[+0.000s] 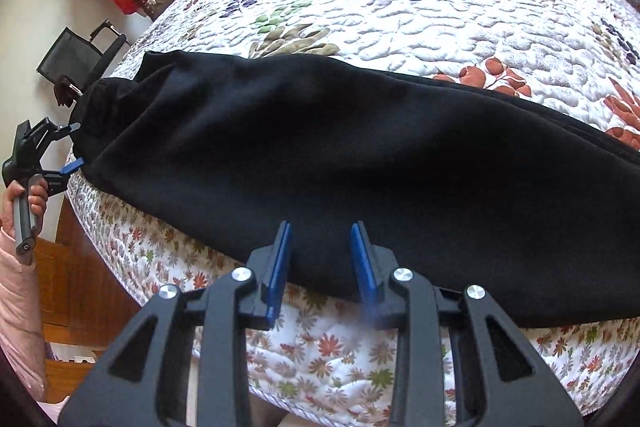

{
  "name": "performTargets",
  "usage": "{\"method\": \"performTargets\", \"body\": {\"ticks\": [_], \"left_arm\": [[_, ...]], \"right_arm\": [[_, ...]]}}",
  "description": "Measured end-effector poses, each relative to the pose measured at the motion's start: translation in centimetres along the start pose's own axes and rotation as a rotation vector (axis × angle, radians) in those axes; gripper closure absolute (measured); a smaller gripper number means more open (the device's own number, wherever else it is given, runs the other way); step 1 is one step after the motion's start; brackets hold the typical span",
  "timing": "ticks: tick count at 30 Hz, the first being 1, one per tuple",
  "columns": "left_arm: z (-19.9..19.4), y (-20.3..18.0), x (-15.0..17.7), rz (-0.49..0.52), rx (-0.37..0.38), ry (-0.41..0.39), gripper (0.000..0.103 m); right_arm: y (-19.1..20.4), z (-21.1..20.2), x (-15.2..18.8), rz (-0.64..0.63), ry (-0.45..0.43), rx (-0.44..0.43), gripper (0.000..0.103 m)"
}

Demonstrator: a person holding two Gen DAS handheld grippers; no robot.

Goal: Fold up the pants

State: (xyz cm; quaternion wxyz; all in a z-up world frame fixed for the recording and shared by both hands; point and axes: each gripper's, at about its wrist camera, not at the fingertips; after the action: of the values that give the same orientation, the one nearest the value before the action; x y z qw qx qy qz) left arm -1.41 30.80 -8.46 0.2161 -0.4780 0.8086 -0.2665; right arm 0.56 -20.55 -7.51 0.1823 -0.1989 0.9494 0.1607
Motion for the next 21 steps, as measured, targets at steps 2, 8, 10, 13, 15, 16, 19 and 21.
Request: {"method": "performTargets", "body": {"ticks": [2,8,10,13,15,16,19,21], "left_arm": [[0.8,-0.1,-0.5,-0.023,0.004,0.01,0.03],[1.3,0.2,-0.6,-0.057,-0.012,-0.028,0.078],[0.2,-0.2,0.1,-0.032,0.007,-0.064,0.086],[-3.5,-1.8,2.0,0.047,0.01,-0.196,0.088],[-5.1,-1.9,2.9,0.078,0.005,-0.253,0.087],[-5.1,-1.4,3.1,0.077,-0.015,-0.255,0.087],[-1.6,0.6,2.8,0.098,-0.13,-0.188,0.084],[-0.1,1.5,2.6,0.131,-0.146,-0.175,0.079]], "right_arm": [[-0.4,0.1,0.0,0.006,0.002,0.0,0.07],[-1.2,0.1,0.2,0.03,-0.006,0.0,0.071],[-1.4,0.0,0.2,0.035,-0.006,0.005,0.071],[-1.8,-0.4,0.3,0.042,-0.009,0.015,0.07],[-2.1,-0.6,0.3,0.05,-0.014,0.025,0.066],[-2.4,-0.6,0.3,0.059,-0.014,0.029,0.064],[-3.1,-0.1,0.5,0.084,-0.007,0.022,0.066],[-3.7,0.0,0.7,0.106,-0.016,0.001,0.066]]}}
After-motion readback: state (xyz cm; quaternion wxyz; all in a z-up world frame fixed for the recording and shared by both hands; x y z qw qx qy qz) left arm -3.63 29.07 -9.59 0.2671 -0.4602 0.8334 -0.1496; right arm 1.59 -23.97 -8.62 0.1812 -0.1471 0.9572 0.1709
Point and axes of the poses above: each gripper's, at about its wrist camera, not at the fingertips, and z roughly the way its jaws point, y to its left, x to its underside, and after that the axes turned 11 degrees about -z, right-handed
